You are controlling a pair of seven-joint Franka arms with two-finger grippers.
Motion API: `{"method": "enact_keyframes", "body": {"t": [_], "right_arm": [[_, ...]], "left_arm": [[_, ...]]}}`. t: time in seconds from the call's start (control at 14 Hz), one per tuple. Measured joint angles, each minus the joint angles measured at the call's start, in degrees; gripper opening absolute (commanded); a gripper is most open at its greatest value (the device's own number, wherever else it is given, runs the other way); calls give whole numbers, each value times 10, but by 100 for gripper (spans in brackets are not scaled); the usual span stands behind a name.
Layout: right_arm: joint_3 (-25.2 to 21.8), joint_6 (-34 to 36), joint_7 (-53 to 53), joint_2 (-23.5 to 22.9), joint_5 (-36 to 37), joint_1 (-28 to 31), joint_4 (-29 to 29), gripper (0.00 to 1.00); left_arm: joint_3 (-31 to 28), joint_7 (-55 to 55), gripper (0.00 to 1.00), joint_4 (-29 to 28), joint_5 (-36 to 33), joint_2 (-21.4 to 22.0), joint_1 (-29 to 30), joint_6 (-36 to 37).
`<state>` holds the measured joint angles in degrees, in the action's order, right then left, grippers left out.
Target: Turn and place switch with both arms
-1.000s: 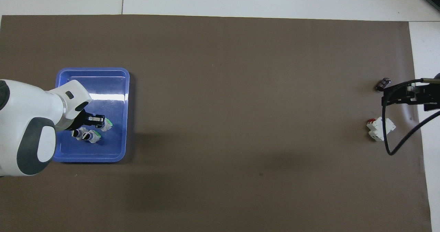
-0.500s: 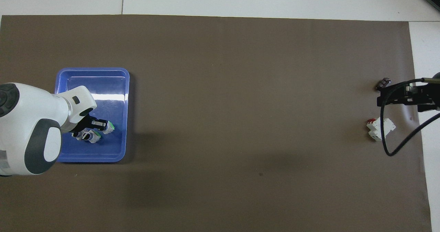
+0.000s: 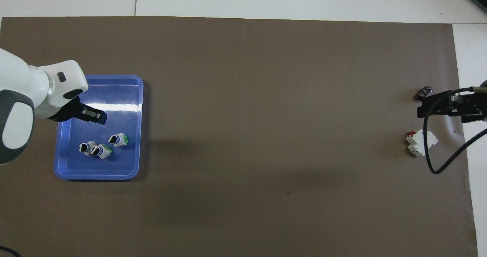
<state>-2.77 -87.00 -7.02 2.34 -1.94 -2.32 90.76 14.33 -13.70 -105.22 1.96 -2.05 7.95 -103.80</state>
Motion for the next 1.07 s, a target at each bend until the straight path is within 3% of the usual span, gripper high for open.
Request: {"method": "enact_keyframes", "body": {"t": [0.21,0.43,1.07], "right_arm": [[0,-1,1,0,1,2,0,100],[0,-1,1,0,1,3,0,100],[5,-1,1,0,0,2,0,100]], "left_arm": [[0,0,46,100,-27,-6,0,104],[4,9,46,161,-67,-7,-20,189],[1,109,43,203,-72,-18,-36,206]]}}
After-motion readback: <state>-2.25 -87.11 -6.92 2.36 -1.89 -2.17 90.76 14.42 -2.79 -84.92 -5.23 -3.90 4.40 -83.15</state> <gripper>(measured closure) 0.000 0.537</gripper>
